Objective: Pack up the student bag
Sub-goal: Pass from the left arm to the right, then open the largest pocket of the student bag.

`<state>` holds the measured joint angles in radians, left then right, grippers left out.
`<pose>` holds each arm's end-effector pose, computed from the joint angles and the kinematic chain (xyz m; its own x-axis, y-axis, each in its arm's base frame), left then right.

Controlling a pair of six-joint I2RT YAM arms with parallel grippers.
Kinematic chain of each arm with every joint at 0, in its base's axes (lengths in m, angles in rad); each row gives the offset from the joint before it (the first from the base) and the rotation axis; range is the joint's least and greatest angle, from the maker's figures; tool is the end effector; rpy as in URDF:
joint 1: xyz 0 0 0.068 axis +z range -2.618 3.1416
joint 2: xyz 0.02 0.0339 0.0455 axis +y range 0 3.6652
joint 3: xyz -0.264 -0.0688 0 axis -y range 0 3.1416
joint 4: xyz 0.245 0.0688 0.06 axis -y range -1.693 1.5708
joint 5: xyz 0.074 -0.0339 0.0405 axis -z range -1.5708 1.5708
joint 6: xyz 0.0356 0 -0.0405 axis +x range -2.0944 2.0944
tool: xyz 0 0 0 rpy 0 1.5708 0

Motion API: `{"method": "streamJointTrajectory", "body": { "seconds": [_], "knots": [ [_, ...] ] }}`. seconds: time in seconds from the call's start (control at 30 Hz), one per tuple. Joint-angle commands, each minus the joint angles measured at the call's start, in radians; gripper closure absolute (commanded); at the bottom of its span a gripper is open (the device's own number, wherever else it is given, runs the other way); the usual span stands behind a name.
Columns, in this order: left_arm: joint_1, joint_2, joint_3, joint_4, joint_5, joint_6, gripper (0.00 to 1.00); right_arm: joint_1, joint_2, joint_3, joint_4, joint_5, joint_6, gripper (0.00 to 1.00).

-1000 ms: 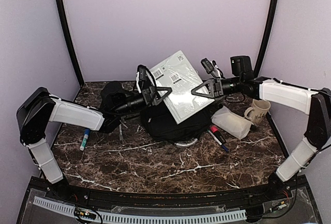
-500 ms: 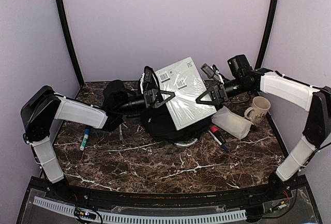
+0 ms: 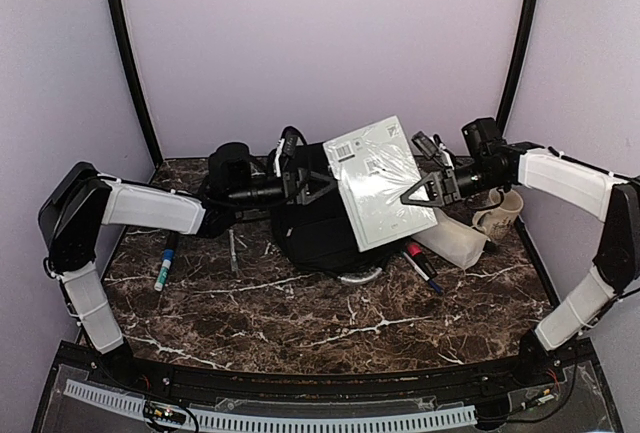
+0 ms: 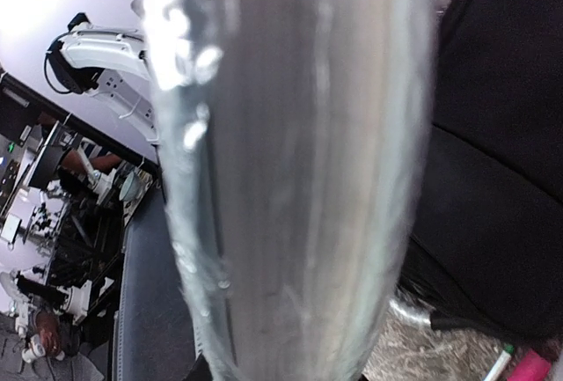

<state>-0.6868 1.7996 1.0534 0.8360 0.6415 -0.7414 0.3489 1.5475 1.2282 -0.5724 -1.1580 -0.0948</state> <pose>0.2978 -0.2718 0.2576 -0.6032 -0.2051 -0.7708 0.7614 0.1398 -0.6330 0.2903 0.1403 0.2888 -0.6638 -0.2819 -0.6927 -0.7440 0.1543 0.6501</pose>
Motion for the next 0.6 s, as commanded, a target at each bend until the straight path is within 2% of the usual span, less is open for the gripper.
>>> {"method": "streamJointTrajectory", "body": {
  "seconds": [0.0, 0.2, 0.3, 0.37, 0.47, 0.57],
  "knots": [
    [0.004, -0.066, 0.06, -0.332, -0.099, 0.226, 0.36, -0.158, -0.15, -0.084, 0.115, -0.096, 0.013, 1.0],
    [-0.048, -0.038, 0.173, -0.647, -0.31, 0.525, 0.4, -0.389, -0.27, -0.262, 0.149, -0.132, -0.037, 1.0],
    [-0.077, -0.011, 0.245, -0.778, -0.424, 0.652, 0.41, -0.494, -0.313, -0.296, 0.028, -0.162, -0.194, 1.0],
    [-0.095, -0.001, 0.268, -0.812, -0.459, 0.714, 0.41, -0.546, -0.343, -0.317, 0.01, -0.164, -0.236, 1.0],
    [-0.134, 0.027, 0.32, -0.874, -0.503, 0.811, 0.34, -0.595, -0.385, -0.363, 0.114, -0.156, -0.154, 1.0],
    [-0.191, 0.088, 0.404, -0.963, -0.58, 0.928, 0.26, -0.605, -0.386, -0.364, 0.12, -0.153, -0.148, 1.0]
  ]
}}
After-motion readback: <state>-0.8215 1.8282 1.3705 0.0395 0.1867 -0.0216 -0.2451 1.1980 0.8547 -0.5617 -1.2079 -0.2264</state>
